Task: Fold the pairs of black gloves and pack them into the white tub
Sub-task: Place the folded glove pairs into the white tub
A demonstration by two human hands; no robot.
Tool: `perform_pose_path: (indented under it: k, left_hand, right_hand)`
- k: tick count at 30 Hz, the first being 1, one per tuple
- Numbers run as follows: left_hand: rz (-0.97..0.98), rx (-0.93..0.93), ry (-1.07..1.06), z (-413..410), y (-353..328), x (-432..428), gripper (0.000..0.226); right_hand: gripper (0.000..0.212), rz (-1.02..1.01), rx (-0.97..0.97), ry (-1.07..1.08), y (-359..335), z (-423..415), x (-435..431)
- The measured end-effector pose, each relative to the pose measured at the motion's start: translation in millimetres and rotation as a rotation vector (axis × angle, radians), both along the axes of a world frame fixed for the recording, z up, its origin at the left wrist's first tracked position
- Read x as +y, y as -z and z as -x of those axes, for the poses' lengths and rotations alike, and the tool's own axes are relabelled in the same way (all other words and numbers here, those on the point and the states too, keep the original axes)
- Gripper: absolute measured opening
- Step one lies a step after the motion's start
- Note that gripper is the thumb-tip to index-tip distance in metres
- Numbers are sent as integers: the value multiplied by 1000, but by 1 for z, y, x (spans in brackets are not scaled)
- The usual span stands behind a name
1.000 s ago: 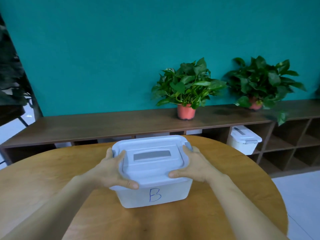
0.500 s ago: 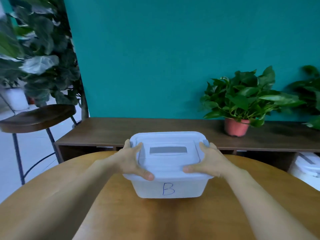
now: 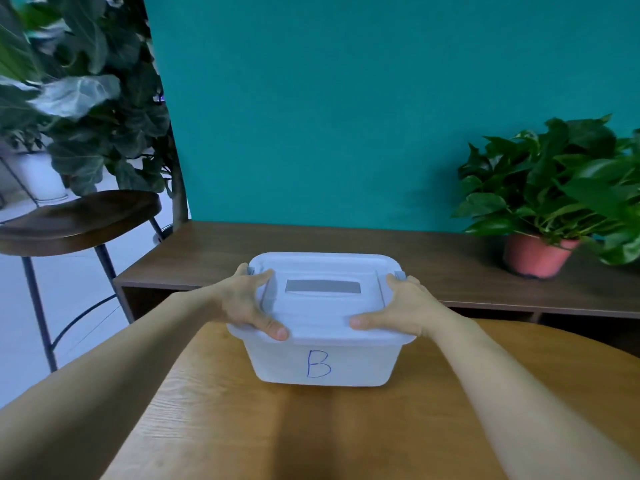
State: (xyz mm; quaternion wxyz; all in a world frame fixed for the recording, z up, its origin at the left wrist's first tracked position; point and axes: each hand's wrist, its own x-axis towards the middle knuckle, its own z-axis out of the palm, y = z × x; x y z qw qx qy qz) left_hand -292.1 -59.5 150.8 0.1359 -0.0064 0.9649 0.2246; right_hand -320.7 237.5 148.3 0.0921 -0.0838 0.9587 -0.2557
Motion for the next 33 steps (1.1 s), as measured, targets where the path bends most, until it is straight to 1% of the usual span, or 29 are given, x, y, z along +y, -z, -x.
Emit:
perform_pose_path:
  k: [2, 6, 9, 10, 13, 14, 15, 17, 18, 21, 22, 24, 25, 27, 29, 33]
  left_hand:
    - [-35, -16, 1, 3, 6, -1, 161]
    - [-142, 8, 1, 11, 15, 7, 155]
    - [-197, 22, 4, 21, 17, 15, 152]
    - [-212, 29, 5, 23, 18, 17, 148]
    - [-215, 73, -2, 29, 22, 21, 126]
    - [-211, 80, -8, 31, 25, 21, 124]
    - [-199, 83, -14, 32, 27, 21, 128]
    - [-143, 97, -37, 35, 29, 20, 138]
    - [-108, 120, -36, 35, 28, 20, 139]
    - [16, 273, 44, 32, 26, 21, 151]
    - [59, 335, 86, 29, 26, 22, 151]
    - [156, 423, 178, 22, 30, 27, 142]
    - [202, 435, 223, 19, 32, 31, 136]
    - [293, 424, 274, 15, 39, 41, 123]
    - [378, 427, 273, 14, 46, 46, 113]
    - [488, 428, 276, 15, 47, 47, 116]
  right_hand:
    - [113, -4, -27, 21, 9, 5, -3]
    - [123, 35, -22, 81, 18, 16, 3]
    - [123, 51, 5, 120, 21, 24, 8]
    - [123, 55, 9, 130, 21, 27, 10]
    - [119, 98, 21, 141, 22, 33, 13]
    - [117, 117, 27, 135, 23, 35, 15]
    - [116, 129, 34, 128, 24, 35, 16]
    - [112, 113, 50, 122, 24, 35, 16]
    - [110, 72, 69, 124, 24, 34, 15]
    - [106, -125, 185, 127, 21, 30, 12]
    - [105, -157, 231, 111, 21, 27, 9]
    - [102, -149, 287, 29, 23, 17, 4]
    - [102, -153, 280, -26, 24, 11, 1]
    - [104, -268, 236, -117, 29, 2, -5]
    - [100, -394, 215, -145, 33, -1, -7]
    - [92, -453, 194, -133, 32, 1, -10]
